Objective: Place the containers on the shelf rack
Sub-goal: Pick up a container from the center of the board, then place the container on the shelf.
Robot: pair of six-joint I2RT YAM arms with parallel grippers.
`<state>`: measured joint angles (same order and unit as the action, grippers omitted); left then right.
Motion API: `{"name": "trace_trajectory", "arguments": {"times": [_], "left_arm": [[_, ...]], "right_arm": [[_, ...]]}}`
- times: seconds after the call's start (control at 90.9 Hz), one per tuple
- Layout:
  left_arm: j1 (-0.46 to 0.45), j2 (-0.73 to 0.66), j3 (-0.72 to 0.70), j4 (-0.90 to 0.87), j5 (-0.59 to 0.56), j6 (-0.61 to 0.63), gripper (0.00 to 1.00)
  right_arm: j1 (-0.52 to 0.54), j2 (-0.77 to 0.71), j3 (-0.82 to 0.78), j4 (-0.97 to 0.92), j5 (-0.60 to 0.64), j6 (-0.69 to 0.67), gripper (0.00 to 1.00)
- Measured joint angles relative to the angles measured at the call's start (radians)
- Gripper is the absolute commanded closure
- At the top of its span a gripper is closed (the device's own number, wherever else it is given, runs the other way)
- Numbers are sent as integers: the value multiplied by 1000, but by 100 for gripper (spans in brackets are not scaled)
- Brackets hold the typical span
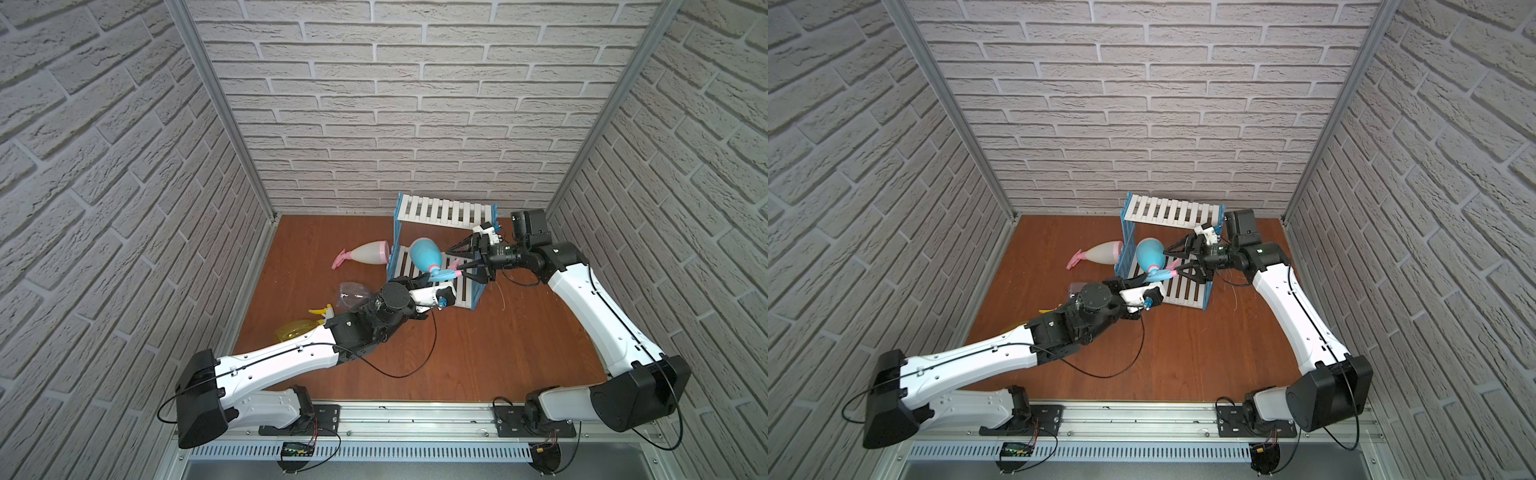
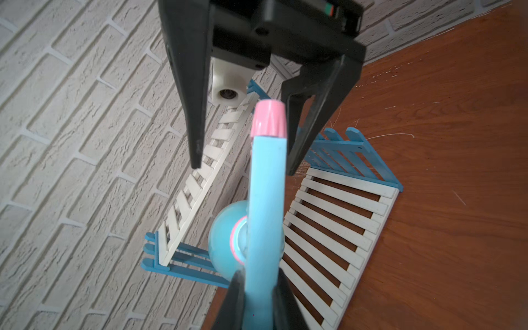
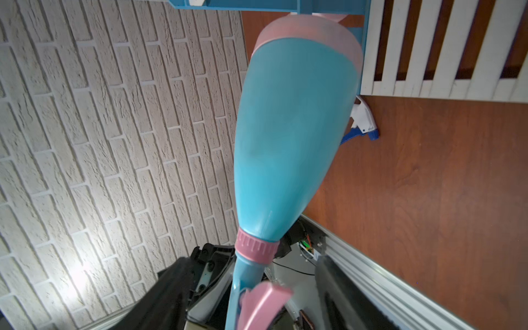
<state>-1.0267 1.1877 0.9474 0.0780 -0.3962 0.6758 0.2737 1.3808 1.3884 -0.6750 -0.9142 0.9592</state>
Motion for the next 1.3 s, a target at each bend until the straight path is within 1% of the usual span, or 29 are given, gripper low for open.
{"name": "trace_trajectory", "arguments": {"times": [0.099, 0.165, 0.22, 0.297, 0.396, 0.495, 0.583, 0.671, 0.792, 0.869, 0.99, 1.122, 1.298], "left_arm": [[44, -40, 10, -97, 30, -116, 100], [82, -66, 40, -185, 63, -203, 100], [124, -84, 85, -267, 95, -282, 100], [196, -97, 175, -389, 144, -389, 100], [299, -97, 309, -513, 223, -512, 100], [392, -77, 457, -627, 317, -618, 100], [447, -31, 584, -704, 404, -684, 100], [488, 37, 703, -774, 492, -742, 100], [518, 169, 882, -880, 568, -791, 100], [525, 248, 979, -940, 584, -801, 100], [535, 356, 1126, -1032, 587, -809, 100], [542, 455, 1311, -1114, 581, -812, 100], [547, 564, 1535, -1170, 572, -807, 100]], "right_arm": [[-8, -7, 4, 0, 7, -12, 16], [-15, -18, 14, -3, 19, -26, 16], [-21, -32, 27, -6, 40, -51, 16], [-26, -71, 43, -7, 101, -108, 16], [-24, -162, 34, 11, 198, -237, 16], [-8, -299, -48, 86, 289, -393, 16], [26, -399, -151, 143, 339, -533, 16], [67, -427, -235, 195, 375, -655, 16], [140, -419, -353, 276, 416, -805, 16], [189, -419, -416, 314, 443, -888, 16], [262, -419, -468, 377, 496, -997, 16], [302, -418, -496, 457, 537, -1063, 17], [316, -403, -520, 526, 568, -1091, 18]]}}
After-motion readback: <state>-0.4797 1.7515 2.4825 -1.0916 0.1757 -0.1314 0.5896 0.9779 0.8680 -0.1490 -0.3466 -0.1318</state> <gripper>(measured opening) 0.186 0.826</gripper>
